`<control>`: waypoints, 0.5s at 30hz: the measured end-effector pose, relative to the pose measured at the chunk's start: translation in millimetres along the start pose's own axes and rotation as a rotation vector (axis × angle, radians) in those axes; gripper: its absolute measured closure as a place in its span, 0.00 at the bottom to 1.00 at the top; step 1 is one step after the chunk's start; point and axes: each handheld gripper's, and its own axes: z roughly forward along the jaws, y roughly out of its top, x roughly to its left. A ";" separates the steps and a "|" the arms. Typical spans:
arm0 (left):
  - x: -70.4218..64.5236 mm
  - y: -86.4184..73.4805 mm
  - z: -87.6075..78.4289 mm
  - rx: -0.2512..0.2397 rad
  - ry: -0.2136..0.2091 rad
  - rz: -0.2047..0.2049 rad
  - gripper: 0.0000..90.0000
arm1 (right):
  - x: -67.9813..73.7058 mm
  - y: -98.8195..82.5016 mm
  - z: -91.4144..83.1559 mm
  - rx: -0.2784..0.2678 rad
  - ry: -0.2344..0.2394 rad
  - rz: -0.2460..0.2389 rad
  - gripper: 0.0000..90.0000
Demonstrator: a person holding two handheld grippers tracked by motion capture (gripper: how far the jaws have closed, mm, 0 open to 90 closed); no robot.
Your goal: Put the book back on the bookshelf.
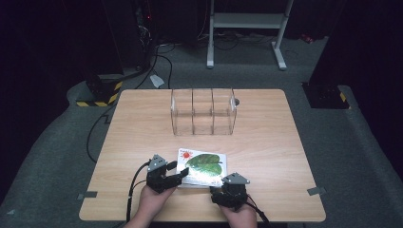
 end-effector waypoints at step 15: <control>19.3 -2.2 23.2 0.091 -0.130 -0.110 0.47 | 0.4 -0.6 -0.2 -0.001 -0.006 -0.009 0.28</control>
